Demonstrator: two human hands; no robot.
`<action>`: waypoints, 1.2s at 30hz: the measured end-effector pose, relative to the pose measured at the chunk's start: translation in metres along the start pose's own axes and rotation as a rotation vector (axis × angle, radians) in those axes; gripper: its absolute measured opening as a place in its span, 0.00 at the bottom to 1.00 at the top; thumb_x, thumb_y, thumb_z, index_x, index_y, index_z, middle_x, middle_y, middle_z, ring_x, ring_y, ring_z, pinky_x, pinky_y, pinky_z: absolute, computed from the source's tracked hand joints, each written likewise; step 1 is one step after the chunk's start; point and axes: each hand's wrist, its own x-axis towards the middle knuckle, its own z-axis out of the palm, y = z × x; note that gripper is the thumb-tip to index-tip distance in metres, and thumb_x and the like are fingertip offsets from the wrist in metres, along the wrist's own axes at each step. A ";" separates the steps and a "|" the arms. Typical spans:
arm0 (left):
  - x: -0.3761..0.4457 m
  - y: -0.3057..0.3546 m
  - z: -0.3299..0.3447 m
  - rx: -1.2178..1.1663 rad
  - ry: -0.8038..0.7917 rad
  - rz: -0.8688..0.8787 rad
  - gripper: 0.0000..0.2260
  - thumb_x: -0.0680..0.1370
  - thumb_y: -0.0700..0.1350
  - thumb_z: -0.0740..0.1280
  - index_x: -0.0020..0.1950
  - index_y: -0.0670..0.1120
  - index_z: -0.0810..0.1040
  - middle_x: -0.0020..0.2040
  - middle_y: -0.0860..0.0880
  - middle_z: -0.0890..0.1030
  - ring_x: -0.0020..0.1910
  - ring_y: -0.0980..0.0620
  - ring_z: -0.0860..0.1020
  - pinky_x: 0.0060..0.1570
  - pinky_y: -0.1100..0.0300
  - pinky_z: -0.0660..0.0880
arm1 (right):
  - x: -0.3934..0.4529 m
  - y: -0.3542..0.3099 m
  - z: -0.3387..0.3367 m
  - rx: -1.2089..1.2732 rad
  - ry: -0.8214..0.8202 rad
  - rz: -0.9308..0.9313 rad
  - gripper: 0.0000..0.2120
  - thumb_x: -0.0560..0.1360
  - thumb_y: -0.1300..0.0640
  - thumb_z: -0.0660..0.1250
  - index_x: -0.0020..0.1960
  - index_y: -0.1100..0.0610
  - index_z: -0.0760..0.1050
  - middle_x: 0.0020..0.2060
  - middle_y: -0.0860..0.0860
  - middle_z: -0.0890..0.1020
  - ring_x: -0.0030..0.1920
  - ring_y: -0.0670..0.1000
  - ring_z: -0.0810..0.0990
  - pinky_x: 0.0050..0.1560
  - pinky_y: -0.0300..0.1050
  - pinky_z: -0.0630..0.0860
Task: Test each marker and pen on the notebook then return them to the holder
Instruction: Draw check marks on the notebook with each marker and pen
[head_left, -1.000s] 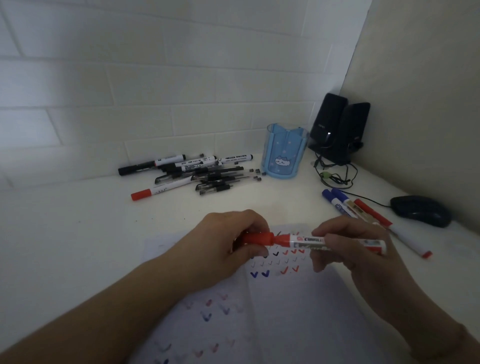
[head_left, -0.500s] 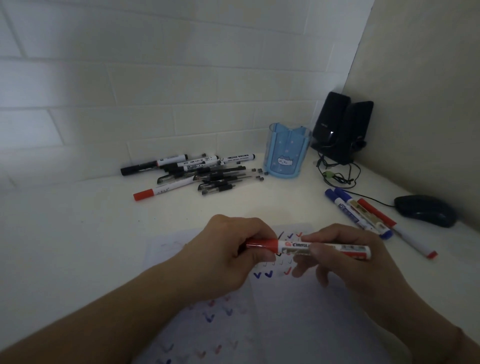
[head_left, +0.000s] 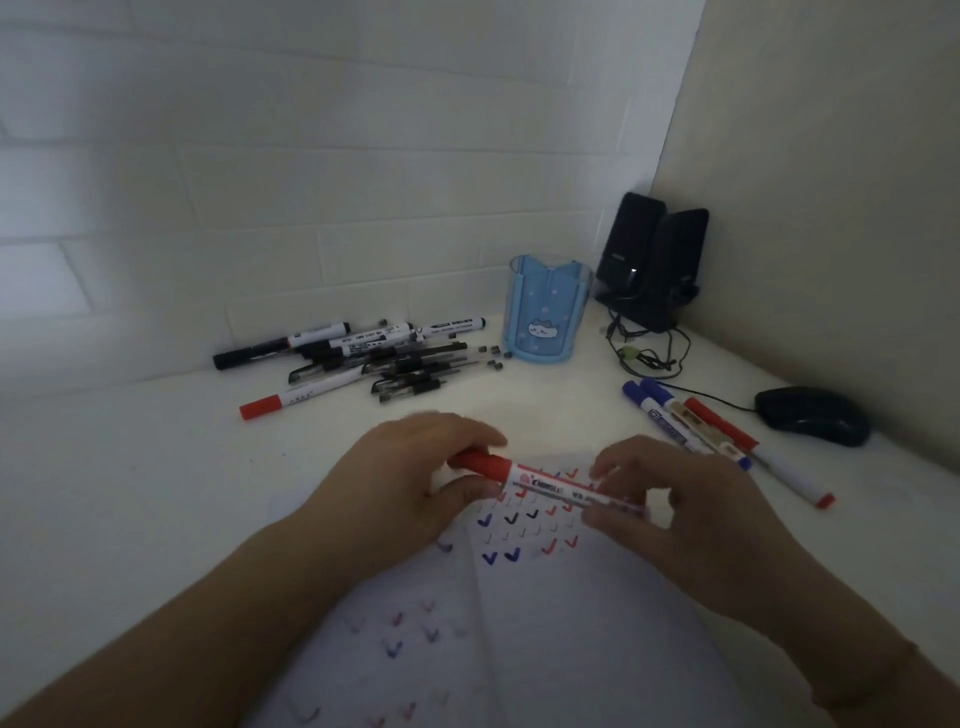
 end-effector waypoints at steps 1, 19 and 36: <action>0.001 -0.005 -0.003 0.040 0.028 -0.040 0.18 0.72 0.61 0.67 0.61 0.59 0.74 0.50 0.65 0.75 0.48 0.66 0.73 0.51 0.66 0.71 | 0.001 0.004 -0.002 -0.060 0.055 0.031 0.12 0.68 0.42 0.67 0.50 0.34 0.71 0.39 0.33 0.80 0.37 0.37 0.79 0.39 0.30 0.72; -0.012 -0.110 -0.047 0.418 0.113 -0.879 0.05 0.78 0.49 0.63 0.49 0.52 0.77 0.53 0.44 0.78 0.53 0.40 0.72 0.54 0.47 0.69 | 0.010 0.048 -0.010 -0.483 0.073 0.562 0.12 0.72 0.37 0.62 0.49 0.43 0.71 0.37 0.42 0.72 0.38 0.43 0.72 0.43 0.43 0.76; -0.012 0.026 -0.008 -0.134 -0.235 0.050 0.05 0.82 0.50 0.54 0.52 0.58 0.68 0.42 0.59 0.72 0.41 0.57 0.71 0.38 0.66 0.66 | -0.010 -0.031 0.016 0.518 0.204 -0.111 0.09 0.66 0.42 0.69 0.40 0.45 0.76 0.30 0.39 0.81 0.29 0.44 0.78 0.31 0.32 0.74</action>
